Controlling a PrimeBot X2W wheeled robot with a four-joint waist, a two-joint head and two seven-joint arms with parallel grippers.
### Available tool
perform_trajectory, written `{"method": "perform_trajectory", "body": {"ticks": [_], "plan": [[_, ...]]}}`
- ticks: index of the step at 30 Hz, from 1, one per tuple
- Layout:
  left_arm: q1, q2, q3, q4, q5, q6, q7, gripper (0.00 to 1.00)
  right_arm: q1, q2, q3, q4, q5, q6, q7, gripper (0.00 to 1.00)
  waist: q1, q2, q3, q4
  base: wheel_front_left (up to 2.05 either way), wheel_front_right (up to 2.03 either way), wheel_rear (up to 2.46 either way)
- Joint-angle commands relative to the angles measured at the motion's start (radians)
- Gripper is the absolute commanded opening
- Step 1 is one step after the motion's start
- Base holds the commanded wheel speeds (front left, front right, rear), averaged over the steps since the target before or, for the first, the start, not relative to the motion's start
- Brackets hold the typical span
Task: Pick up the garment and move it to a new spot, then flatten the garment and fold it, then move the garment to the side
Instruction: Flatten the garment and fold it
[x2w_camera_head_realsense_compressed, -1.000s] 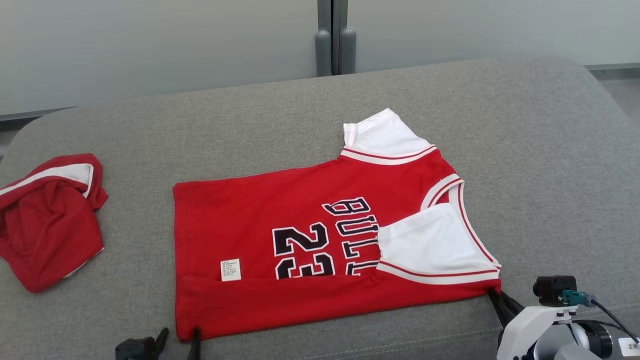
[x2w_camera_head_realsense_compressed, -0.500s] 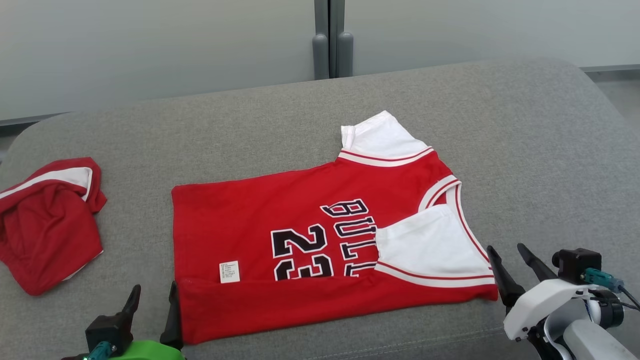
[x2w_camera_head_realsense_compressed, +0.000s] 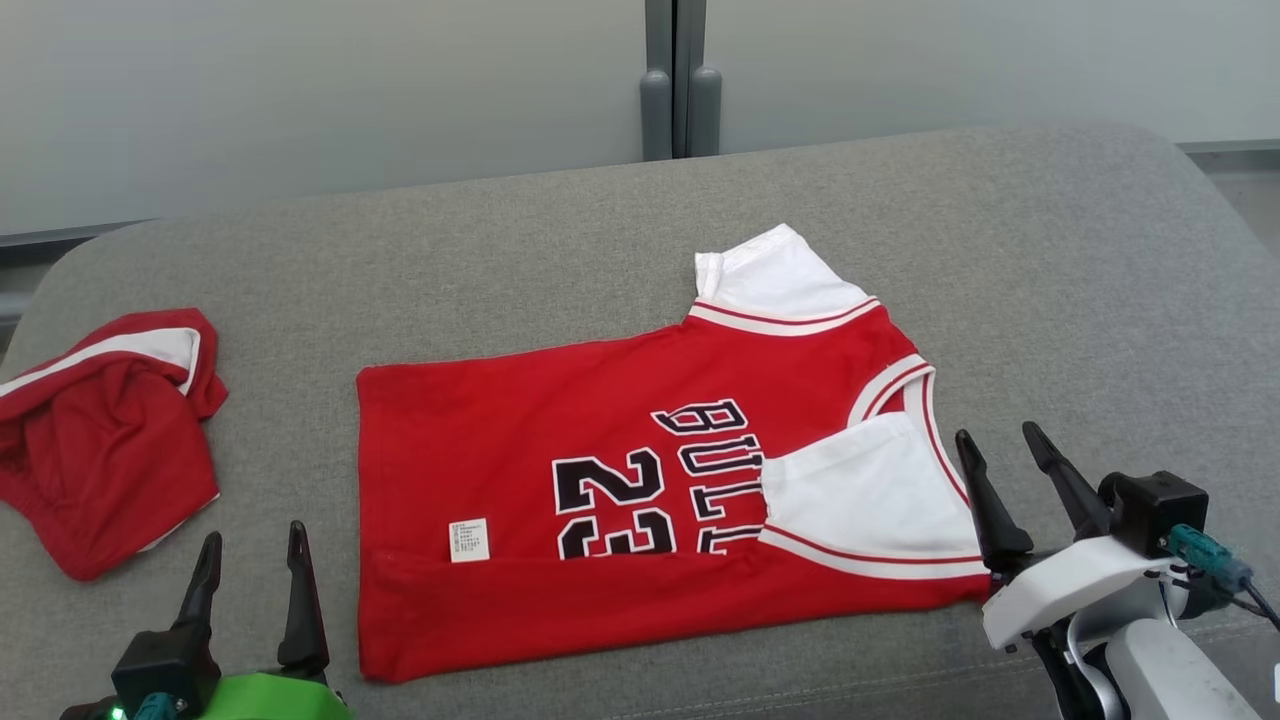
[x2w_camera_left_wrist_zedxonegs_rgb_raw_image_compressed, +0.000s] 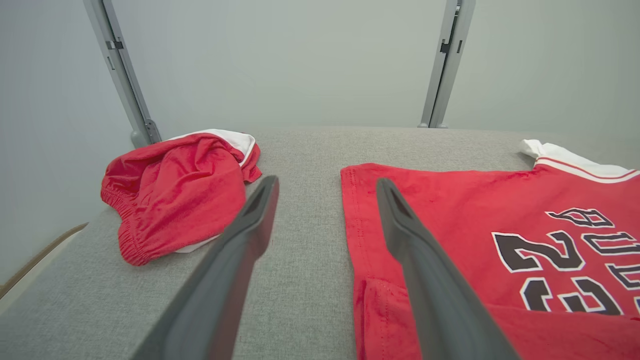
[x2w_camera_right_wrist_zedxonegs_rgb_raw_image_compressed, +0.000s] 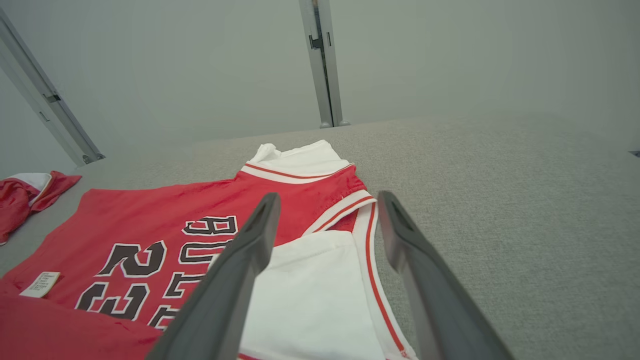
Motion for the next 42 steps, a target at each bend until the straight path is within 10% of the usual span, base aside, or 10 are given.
{"method": "perform_trajectory", "body": {"ticks": [1,42], "plan": [[0.025,0.0,0.005,-0.006,0.008,-0.001,0.001,1.0,0.02,0.002,-0.007,-0.011,-0.014,-0.001,-0.004,1.0,0.0,0.0,0.0,0.001,0.0,0.0,0.0],[0.023,0.019,-0.001,-0.079,0.074,-0.091,0.001,1.0,0.085,0.028,-0.072,-0.107,-0.157,-0.001,-0.004,1.0,0.0,0.0,-0.008,0.022,0.0,0.0,0.0]]}}
